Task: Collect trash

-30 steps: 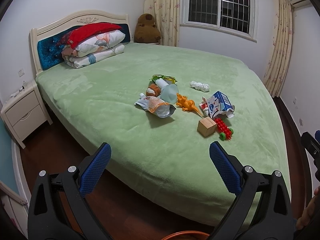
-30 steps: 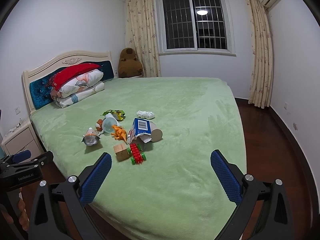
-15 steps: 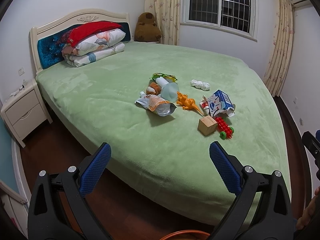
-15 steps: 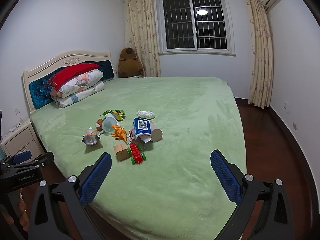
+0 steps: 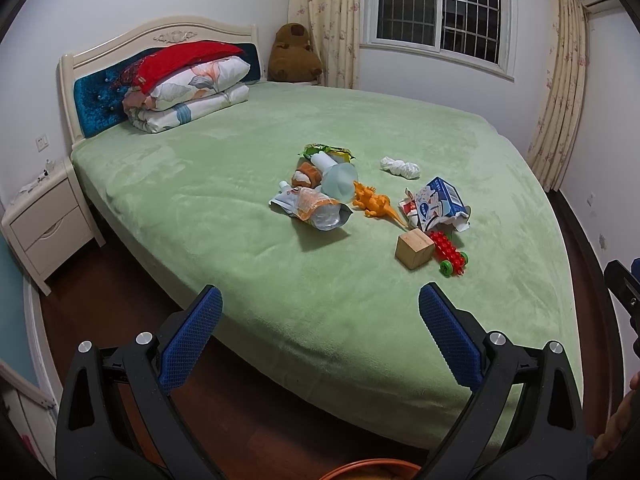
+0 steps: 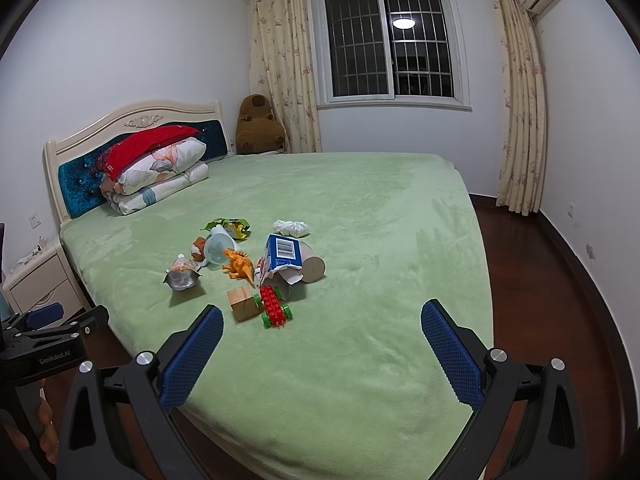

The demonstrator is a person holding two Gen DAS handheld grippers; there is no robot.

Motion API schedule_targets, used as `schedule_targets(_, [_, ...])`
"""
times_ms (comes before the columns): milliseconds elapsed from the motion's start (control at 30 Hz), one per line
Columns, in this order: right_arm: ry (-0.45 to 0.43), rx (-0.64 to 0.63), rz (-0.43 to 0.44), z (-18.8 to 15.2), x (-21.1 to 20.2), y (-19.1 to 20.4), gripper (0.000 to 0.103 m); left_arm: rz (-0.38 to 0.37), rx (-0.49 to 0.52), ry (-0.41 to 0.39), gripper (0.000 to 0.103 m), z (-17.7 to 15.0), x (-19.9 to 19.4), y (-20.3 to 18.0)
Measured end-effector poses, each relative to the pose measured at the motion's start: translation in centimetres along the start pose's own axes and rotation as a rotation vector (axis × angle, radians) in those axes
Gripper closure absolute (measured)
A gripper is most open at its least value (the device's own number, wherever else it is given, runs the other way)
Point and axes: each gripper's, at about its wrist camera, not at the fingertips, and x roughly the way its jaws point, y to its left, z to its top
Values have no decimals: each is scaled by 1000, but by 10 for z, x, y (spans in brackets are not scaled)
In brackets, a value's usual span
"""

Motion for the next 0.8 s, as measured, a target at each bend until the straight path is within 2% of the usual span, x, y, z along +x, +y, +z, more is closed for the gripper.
schedule_targets(500, [8,-1,1,-2,2,2,5,2,-1,9,7,0,2,0])
schedule_targets(800, [25,3,-4,-2,11,1,5,-8,-16,39,7,1,17,2])
